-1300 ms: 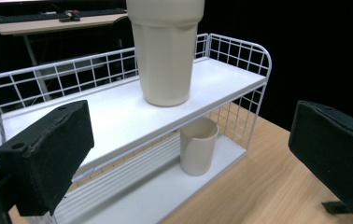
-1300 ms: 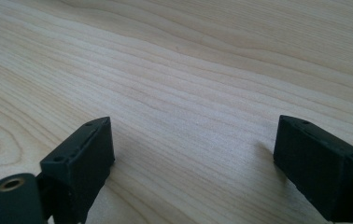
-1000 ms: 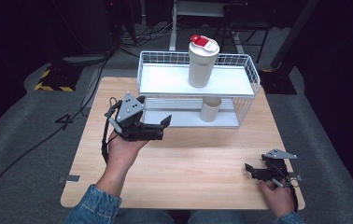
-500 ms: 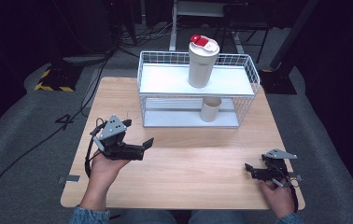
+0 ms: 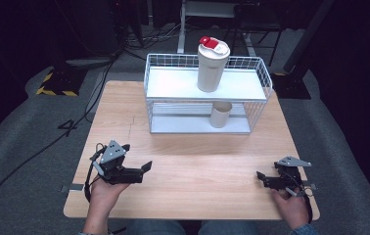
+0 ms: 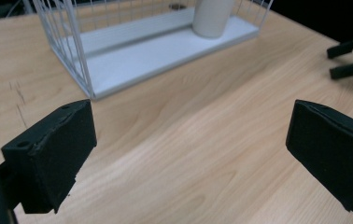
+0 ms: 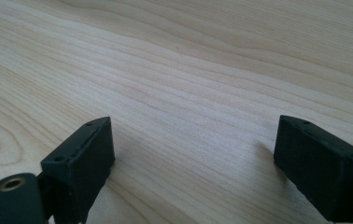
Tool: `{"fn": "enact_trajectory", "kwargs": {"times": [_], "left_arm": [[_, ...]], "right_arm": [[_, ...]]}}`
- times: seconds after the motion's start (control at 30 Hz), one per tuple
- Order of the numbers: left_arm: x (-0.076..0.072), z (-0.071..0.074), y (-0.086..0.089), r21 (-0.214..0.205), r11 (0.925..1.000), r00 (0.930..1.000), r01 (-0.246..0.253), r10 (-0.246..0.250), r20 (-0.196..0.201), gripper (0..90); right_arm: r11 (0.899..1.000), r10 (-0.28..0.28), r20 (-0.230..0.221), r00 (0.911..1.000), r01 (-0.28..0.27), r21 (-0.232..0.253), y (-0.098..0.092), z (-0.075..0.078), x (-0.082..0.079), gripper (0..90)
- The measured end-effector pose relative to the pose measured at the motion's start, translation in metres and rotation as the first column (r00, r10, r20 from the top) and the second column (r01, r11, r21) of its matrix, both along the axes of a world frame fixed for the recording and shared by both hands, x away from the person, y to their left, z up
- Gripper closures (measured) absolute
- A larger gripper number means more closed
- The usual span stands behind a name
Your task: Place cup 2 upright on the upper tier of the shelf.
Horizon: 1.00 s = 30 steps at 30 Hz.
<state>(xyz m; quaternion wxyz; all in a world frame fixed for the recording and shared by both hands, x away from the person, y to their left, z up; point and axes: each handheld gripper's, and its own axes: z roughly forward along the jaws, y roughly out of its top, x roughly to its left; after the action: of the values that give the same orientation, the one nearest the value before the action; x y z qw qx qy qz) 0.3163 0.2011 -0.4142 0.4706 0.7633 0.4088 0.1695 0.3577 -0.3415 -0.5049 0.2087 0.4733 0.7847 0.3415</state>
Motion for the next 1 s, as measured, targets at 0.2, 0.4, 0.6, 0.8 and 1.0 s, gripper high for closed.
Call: {"fn": "enact_trajectory", "kwargs": {"times": [0.2, 0.4, 0.6, 0.8, 1.0], "left_arm": [[-0.002, -0.015, 0.003, 0.015, 0.9987, 0.9986, -0.048, 0.048, -0.020, 2.4], [-0.002, -0.030, 0.007, 0.026, 0.9971, 0.9958, -0.072, 0.073, -0.056, 2.7], [-0.002, -0.044, 0.010, 0.071, 0.9940, 0.9915, -0.083, 0.089, -0.095, 4.5], [0.000, -0.056, 0.012, 0.110, 0.9904, 0.9872, -0.083, 0.097, -0.127, 4.5], [0.002, -0.066, 0.013, 0.155, 0.9851, 0.9822, -0.076, 0.101, -0.158, 4.5]], "right_arm": [[1.000, 0.000, 0.000, 1.0000, 0.000, 0.000, 0.000, 0.000, 0.000, 12.8], [1.000, 0.000, 0.000, 1.0000, 0.000, 0.000, 0.000, 0.000, 0.000, 12.8], [1.000, 0.000, 0.000, 1.0000, 0.000, 0.000, 0.000, 0.000, 0.000, 12.8], [1.000, 0.000, 0.000, 1.0000, 0.000, 0.000, 0.000, 0.000, 0.000, 12.8], [1.000, -0.001, 0.000, 1.0000, 0.001, 0.000, 0.000, 0.000, 0.000, 12.8]]}}
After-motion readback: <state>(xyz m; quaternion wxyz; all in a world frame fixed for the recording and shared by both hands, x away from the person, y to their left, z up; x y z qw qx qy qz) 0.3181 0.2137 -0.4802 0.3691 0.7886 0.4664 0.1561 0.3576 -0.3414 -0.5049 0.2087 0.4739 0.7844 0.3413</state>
